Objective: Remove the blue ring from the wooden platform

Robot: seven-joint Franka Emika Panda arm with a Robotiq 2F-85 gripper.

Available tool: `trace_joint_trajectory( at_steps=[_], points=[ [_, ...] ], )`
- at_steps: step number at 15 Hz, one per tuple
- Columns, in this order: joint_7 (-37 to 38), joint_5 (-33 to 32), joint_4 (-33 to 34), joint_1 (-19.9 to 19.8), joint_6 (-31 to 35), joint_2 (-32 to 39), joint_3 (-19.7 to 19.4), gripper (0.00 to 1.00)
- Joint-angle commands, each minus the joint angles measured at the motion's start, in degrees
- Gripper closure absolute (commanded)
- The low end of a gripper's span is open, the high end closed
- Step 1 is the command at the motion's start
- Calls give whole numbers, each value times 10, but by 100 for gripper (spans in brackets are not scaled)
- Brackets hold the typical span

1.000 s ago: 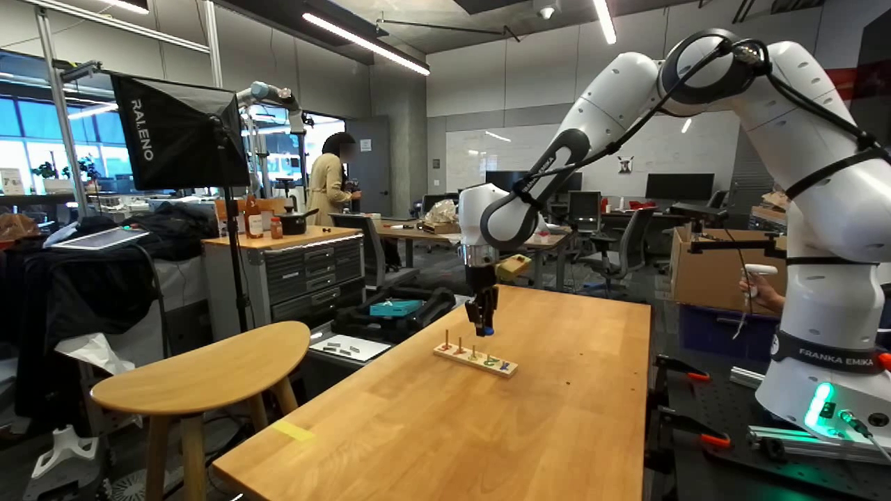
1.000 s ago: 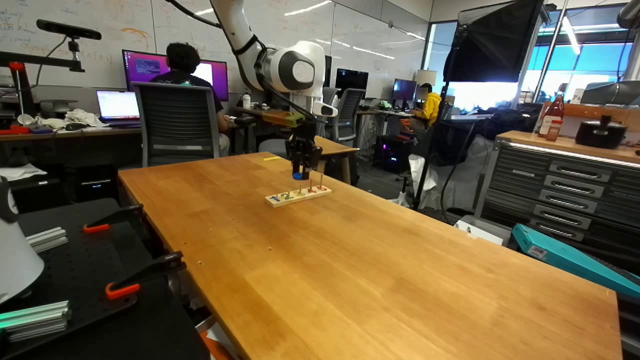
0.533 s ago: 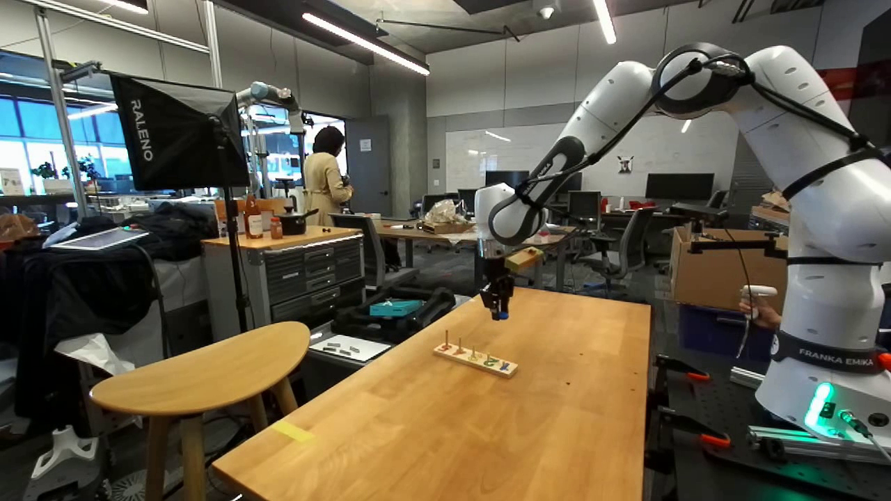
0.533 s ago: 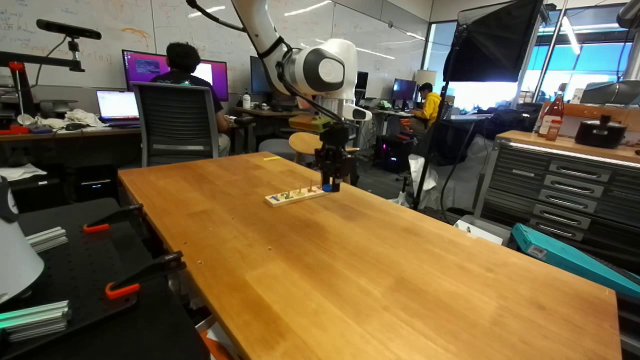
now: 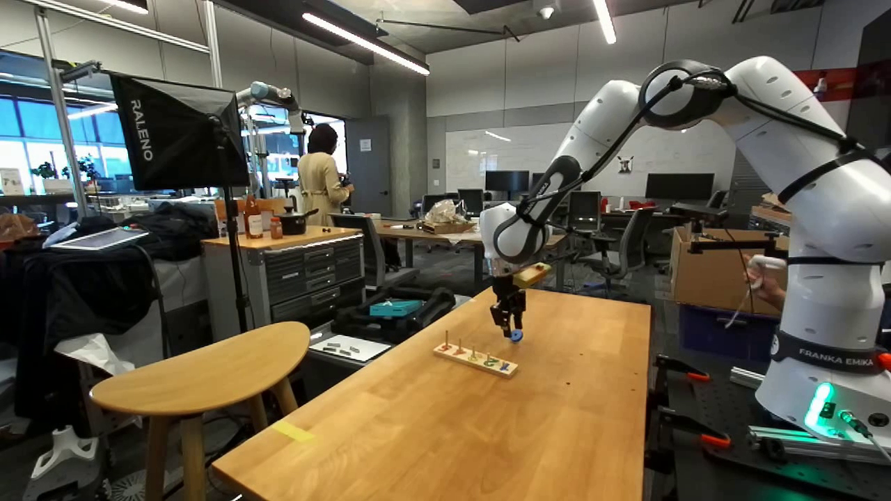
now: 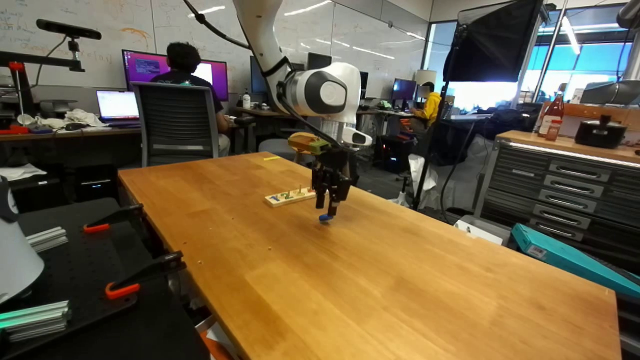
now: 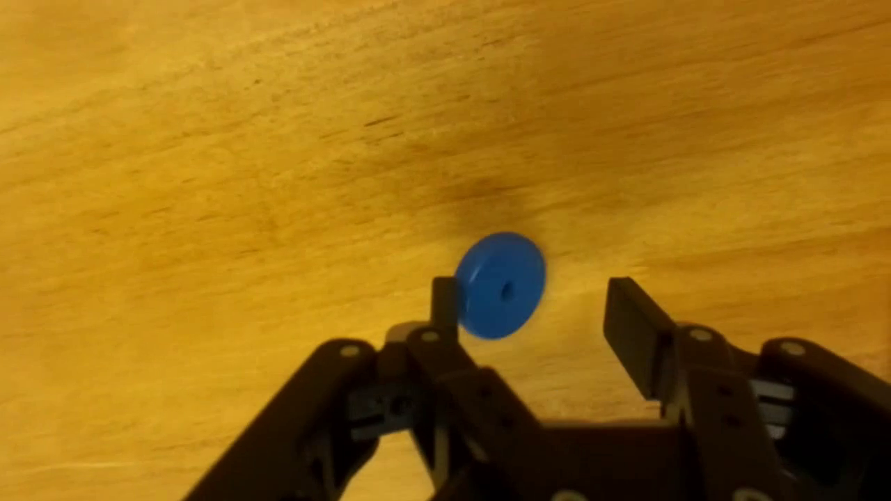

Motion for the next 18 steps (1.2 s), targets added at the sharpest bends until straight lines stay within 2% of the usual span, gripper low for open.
trace_joint_trajectory(
  at_steps=[1,2,3,7,12,13,15,18],
  points=[
    [-1,6,-34,22,-7,-62,20,8],
    [-12,3,-42,27,-9,-90,30,1],
    [-19,-3,-50,33,0,-107,36,0],
    [-60,4,-74,51,-32,-204,74,0],
    [-75,24,-73,57,-153,-317,101,0],
    [-54,7,-56,58,-122,-269,98,0],
    [-54,7,-58,58,-132,-289,100,0],
    [-54,7,-60,59,-128,-273,98,0]
  ],
)
